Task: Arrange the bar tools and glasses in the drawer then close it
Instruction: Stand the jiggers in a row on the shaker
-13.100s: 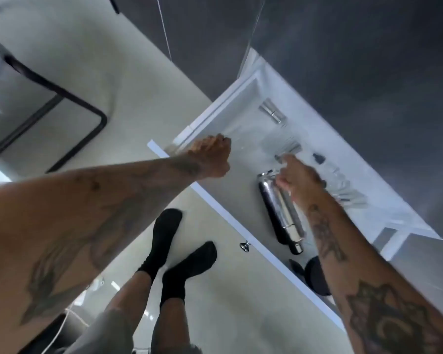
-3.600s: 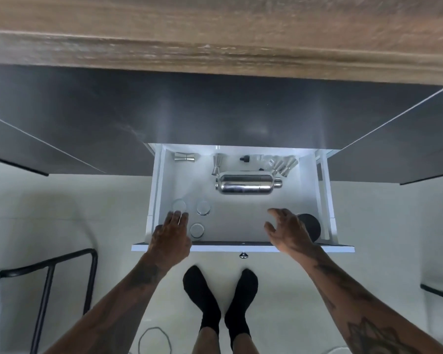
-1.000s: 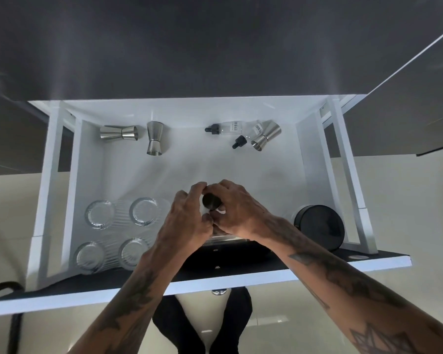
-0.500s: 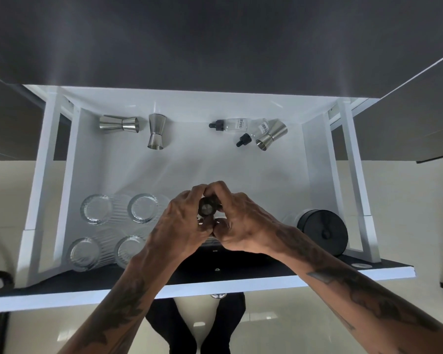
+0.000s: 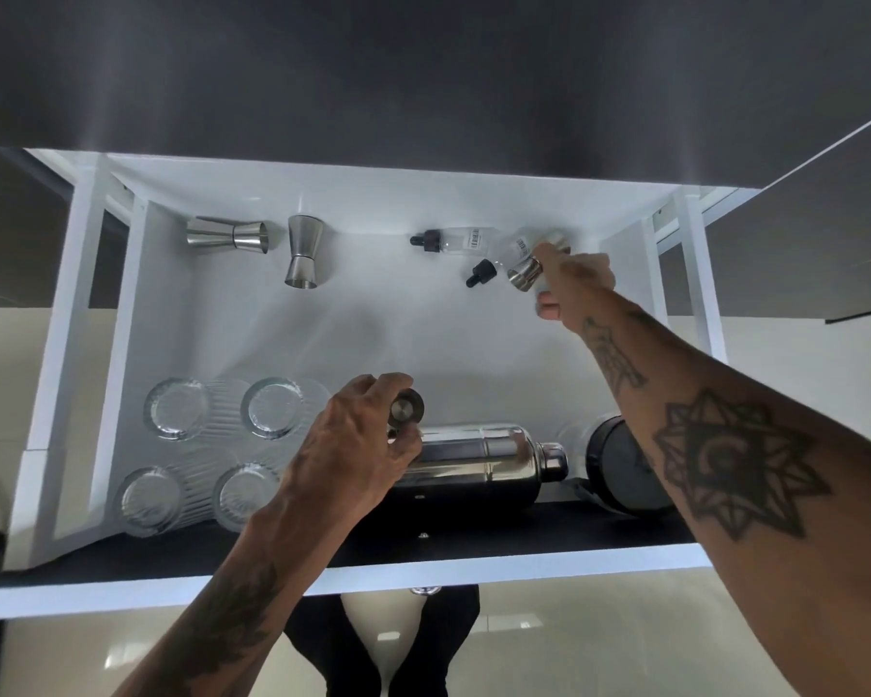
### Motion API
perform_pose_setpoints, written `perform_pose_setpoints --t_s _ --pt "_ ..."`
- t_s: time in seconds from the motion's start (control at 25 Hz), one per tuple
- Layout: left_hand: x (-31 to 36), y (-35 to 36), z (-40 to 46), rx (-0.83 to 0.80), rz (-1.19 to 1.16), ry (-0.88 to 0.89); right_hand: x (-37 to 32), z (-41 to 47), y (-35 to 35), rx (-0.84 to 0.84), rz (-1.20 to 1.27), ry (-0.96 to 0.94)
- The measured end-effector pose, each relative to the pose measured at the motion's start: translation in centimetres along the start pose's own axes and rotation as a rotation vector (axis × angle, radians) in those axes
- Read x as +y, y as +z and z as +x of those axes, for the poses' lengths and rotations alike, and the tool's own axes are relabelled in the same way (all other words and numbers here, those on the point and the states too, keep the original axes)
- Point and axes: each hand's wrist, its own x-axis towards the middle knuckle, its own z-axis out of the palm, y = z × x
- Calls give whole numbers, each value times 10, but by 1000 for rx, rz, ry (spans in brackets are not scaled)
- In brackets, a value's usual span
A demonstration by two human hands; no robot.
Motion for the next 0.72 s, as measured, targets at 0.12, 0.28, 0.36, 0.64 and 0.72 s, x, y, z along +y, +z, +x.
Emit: perform_pose_setpoints --t_s 0.12,0.28,0.36,0.64,0.72 --pt "1 -2 1 -5 -3 -11 -4 2 -6 73 -172 -110" --pt "1 -7 2 -18 -2 -57 22 -49 -26 -127 -199 -536" --pt "0 -9 -1 -4 38 -77 52 -91 -24 -354 -346 -741" --pt "-3 -16 0 -46 35 -102 81 -137 -2 -598 -715 -905" --pt "-5 -17 1 -57 23 -120 78 -138 -2 -612 -757 -886"
